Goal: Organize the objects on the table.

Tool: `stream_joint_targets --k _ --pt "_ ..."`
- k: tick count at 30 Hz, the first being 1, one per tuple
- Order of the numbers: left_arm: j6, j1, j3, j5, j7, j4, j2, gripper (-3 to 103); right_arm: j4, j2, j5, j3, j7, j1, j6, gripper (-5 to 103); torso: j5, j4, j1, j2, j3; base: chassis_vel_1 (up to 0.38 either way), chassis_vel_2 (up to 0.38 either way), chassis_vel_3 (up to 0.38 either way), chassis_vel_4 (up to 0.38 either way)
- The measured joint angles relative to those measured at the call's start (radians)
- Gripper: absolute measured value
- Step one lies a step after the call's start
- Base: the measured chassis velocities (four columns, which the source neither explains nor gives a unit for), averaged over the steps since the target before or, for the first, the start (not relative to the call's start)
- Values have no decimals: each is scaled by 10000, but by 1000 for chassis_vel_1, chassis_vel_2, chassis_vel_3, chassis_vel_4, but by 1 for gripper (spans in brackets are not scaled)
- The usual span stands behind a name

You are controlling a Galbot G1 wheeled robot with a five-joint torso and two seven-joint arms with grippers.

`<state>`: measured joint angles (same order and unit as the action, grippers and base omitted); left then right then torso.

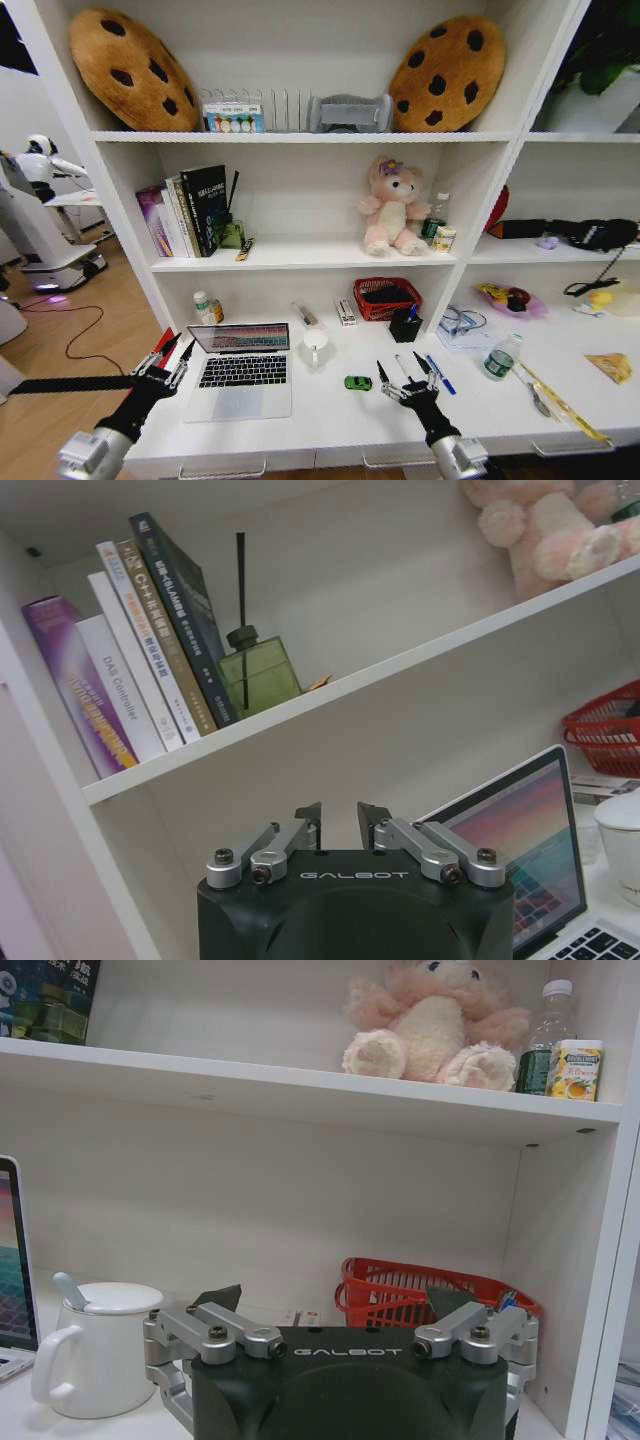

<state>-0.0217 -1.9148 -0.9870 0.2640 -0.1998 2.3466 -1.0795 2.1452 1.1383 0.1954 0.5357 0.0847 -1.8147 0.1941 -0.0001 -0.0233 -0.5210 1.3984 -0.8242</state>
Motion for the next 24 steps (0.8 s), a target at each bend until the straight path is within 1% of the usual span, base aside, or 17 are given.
stream_joint_targets --k 2,3,4,5,6,9,11,12,13,15,16,17,18,20,22,23,24 --pt "-33 90 -86 84 -127 -170 626 14 -54 93 -10 46 3 -83 22 100 -1 2 2 0 0 0 0 0 0" --pt "-33 90 -86 84 -127 -170 626 14 -54 93 -10 46 3 -83 22 100 -1 2 2 0 0 0 0 0 0" --pt "-33 126 -116 152 -153 -226 847 8 -59 122 -14 63 6 -115 39 100 0 3 2 0 0 0 0 0 0" --pt "-33 218 -192 285 -216 -327 1293 3 -61 162 -17 94 16 -162 69 100 0 3 3 0 1 0 0 0 0" --pt "-33 218 -192 285 -216 -327 1293 3 -61 162 -17 94 16 -162 69 100 0 3 3 0 1 0 0 0 0" --pt "-10 534 -333 627 -315 -690 2693 0 -65 200 -20 174 49 -199 118 100 0 1 3 0 0 0 0 0 0" --pt "4 620 -333 730 -327 -815 3023 0 -68 201 -18 187 56 -199 123 100 0 1 3 0 0 0 0 0 0" --pt "-2 903 -288 864 -386 -1202 3748 0 -88 201 -14 203 64 -184 130 100 0 1 2 0 0 0 0 0 0" --pt "-2 903 -288 864 -386 -1202 3748 0 -88 201 -14 203 64 -184 130 100 0 1 2 0 0 0 0 0 0" --pt "-220 1312 -161 818 -574 -1810 4510 0 -145 215 -14 202 70 -154 133 100 -3 1 3 0 0 0 0 0 0" --pt "-220 1312 -161 818 -574 -1810 4510 0 -145 215 -14 202 70 -154 133 100 -3 1 3 0 0 0 0 0 0" --pt "-475 1735 -112 488 -925 -2303 5225 0 -192 236 -18 179 75 -120 134 100 -1 0 2 0 0 0 0 0 0" --pt "-598 1905 -82 297 -1134 -2501 5599 0 -201 244 -21 167 74 -115 132 100 -1 1 2 0 0 0 0 0 0" --pt "-726 2055 -32 162 -1318 -2655 5892 0 -202 250 -30 164 75 -112 127 100 1 2 3 -1 -1 0 0 0 0" --pt "-1443 2570 232 -190 -2060 -3286 6805 0 -207 240 -79 165 72 -111 126 100 -1 1 2 0 0 0 0 0 0" --pt "-1443 2570 232 -190 -2060 -3286 6805 0 -207 240 -79 165 72 -111 126 100 -1 1 2 0 0 0 0 0 0" --pt "-1711 2752 308 -484 -2558 -3587 7321 0 -217 219 -75 181 64 -111 134 100 -2 1 2 0 0 0 0 0 0"
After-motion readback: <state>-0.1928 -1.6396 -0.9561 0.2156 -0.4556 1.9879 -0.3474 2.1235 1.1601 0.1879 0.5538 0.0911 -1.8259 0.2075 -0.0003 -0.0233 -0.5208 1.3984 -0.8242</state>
